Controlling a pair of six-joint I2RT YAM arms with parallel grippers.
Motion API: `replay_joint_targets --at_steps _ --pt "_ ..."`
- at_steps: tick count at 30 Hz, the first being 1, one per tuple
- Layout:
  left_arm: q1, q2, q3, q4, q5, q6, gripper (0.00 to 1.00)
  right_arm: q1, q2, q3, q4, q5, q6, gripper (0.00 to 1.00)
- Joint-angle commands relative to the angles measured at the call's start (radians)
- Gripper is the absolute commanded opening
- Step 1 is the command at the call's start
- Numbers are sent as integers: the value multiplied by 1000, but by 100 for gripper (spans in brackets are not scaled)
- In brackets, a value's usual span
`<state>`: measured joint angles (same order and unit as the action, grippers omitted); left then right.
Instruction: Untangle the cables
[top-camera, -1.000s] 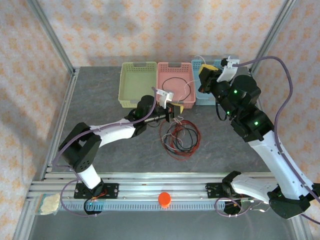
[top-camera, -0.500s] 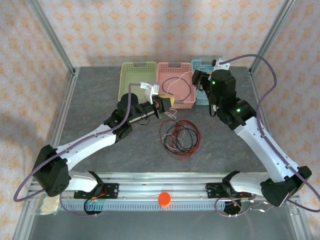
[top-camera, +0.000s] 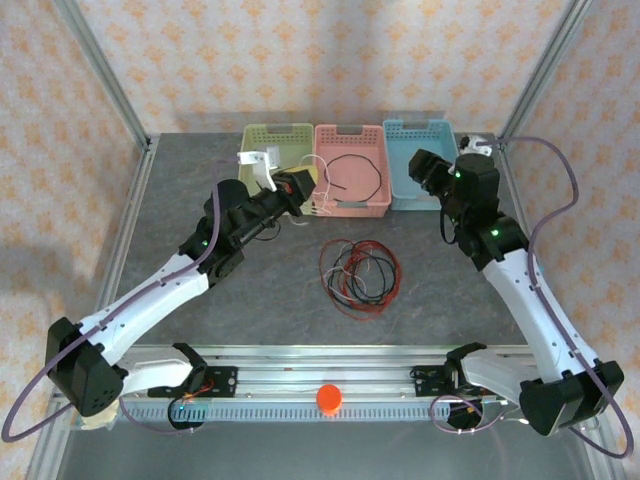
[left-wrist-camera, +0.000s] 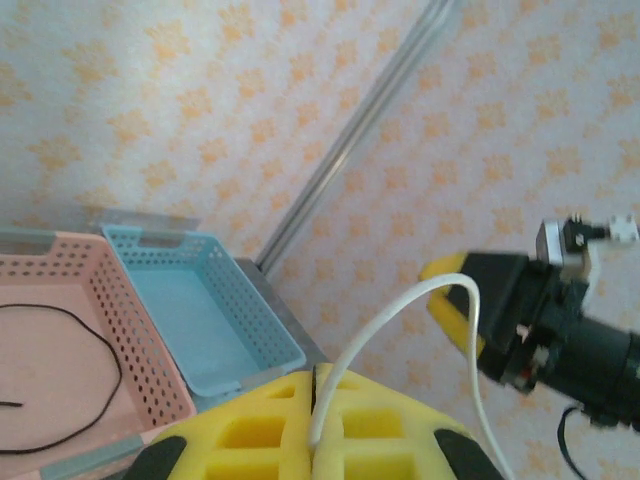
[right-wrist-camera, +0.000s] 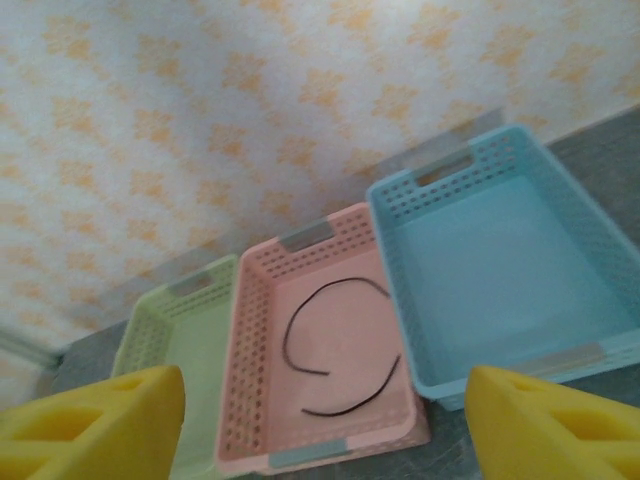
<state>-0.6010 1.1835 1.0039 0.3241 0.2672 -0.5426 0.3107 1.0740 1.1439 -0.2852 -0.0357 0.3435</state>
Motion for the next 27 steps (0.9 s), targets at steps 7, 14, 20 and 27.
replay_joint_targets --at_steps 7,14,20,27 --pt "31 -62 54 30 -24 -72 0 86 -61 -204 323 -395 -205 76" --pt "84 -58 73 77 58 -130 0 113 -74 -342 481 -541 -274 81" --pt "117 -62 91 109 100 -169 0 178 -27 -400 572 -578 -305 82" --pt "132 -75 102 137 134 -201 0 191 46 -443 800 -628 -190 80"
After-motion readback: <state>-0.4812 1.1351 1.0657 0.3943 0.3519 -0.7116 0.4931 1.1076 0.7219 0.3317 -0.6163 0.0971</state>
